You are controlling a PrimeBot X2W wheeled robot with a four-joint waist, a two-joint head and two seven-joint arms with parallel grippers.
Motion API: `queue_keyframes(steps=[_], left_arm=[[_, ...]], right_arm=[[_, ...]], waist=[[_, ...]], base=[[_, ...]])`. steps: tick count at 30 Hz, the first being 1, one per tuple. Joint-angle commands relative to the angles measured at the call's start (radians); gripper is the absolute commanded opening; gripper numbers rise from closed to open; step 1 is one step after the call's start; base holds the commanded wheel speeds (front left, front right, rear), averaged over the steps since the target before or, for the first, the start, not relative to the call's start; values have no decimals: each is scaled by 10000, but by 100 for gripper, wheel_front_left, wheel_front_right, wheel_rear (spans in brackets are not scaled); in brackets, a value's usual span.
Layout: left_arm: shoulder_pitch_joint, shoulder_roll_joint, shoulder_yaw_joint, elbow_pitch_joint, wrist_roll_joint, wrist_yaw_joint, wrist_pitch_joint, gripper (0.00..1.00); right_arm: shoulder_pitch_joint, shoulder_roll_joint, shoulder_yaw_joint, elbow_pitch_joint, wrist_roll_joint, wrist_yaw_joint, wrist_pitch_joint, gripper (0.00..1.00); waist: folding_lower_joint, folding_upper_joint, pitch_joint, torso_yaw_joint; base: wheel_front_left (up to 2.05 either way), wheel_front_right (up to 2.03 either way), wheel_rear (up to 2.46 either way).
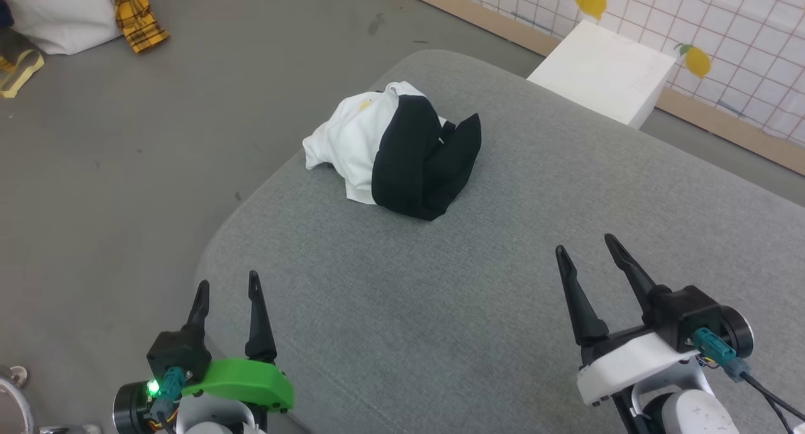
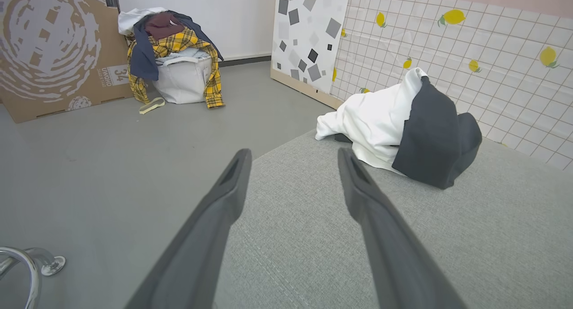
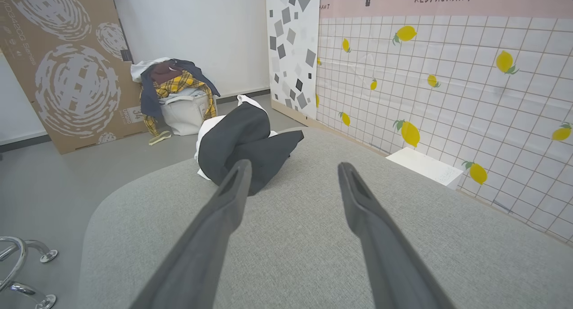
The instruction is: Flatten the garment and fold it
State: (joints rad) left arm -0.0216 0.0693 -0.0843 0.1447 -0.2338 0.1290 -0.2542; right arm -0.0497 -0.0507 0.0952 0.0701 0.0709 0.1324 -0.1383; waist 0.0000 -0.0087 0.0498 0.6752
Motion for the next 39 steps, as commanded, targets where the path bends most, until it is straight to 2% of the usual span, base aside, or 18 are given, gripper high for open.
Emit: queue_keyframes(steps=[1, 8, 12, 20, 27, 33, 39], left_arm=[[-56, 46, -28, 11, -76, 59, -76, 100], [-153, 86, -5, 67, -147, -11, -73, 100], [-802, 198, -46, 109, -376, -298, 274, 100], [-4007, 845, 267, 890, -996, -761, 2204, 100], [-6708, 1485, 687, 2488, -1917, -1126, 4386, 100], [-8207, 2165, 1109, 3681, -2442, -973, 6099, 100], [-8638, 2702, 1492, 4280, -2813, -416, 7743, 100]], right_arm=[[-167, 5, 6, 31, 50, -17, -80, 100], [-204, 5, 60, 27, 132, -17, -72, 100], [-301, 5, 150, -26, 99, -17, 23, 100], [-744, 5, 351, -266, -132, -17, 282, 100], [-1242, 5, 513, -385, -293, -17, 343, 100], [-1822, 5, 777, -397, -358, -17, 318, 100], [-2258, 5, 840, -336, -352, -17, 183, 100]], waist=[[0, 83, 35, -5], [0, 83, 165, -187], [0, 83, 426, -401], [0, 83, 1443, -1392], [0, 83, 2647, -2673], [0, 83, 3791, -3787], [0, 83, 4732, -4586]], base=[[0, 0, 0], [0, 0, 0], [0, 0, 0], [0, 0, 0], [0, 0, 0], [0, 0, 0], [0, 0, 0]])
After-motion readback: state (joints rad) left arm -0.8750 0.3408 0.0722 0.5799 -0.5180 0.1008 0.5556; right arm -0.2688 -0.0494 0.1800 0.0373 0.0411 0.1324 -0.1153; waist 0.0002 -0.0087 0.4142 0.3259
